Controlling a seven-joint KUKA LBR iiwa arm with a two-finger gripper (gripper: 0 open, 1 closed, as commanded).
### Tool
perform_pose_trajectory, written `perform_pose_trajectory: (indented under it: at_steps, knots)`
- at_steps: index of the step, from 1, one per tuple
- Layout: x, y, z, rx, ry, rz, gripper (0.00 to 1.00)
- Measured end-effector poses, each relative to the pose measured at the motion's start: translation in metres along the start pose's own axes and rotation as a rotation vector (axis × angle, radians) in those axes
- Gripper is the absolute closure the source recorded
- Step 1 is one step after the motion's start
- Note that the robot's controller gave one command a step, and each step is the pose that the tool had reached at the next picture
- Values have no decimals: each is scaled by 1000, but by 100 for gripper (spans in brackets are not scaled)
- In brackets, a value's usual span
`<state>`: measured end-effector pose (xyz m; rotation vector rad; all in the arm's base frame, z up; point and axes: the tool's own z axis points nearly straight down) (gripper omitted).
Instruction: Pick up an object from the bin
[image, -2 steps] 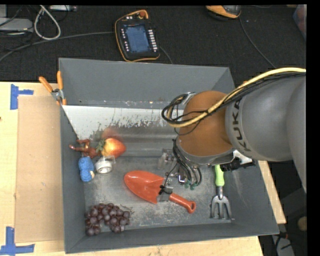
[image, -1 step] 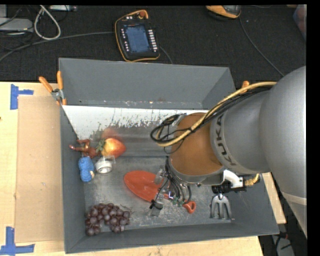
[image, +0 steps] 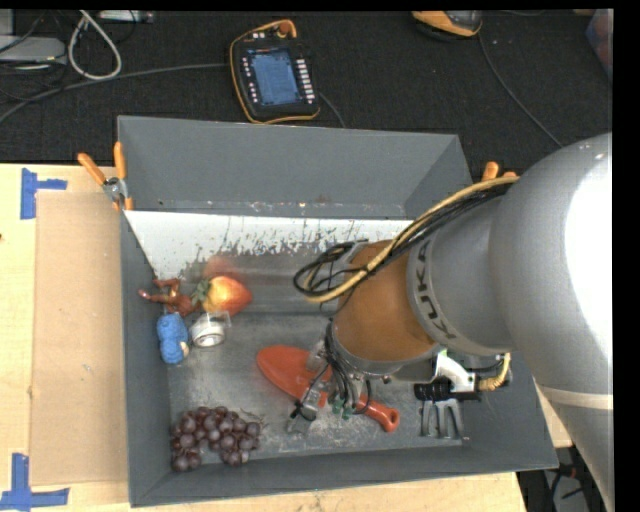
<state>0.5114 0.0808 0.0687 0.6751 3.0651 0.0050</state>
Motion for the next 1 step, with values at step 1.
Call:
perform_pose_trajectory:
  at_steps: [1]
  knots:
    - [1,-1,-1,6,11,-12,100]
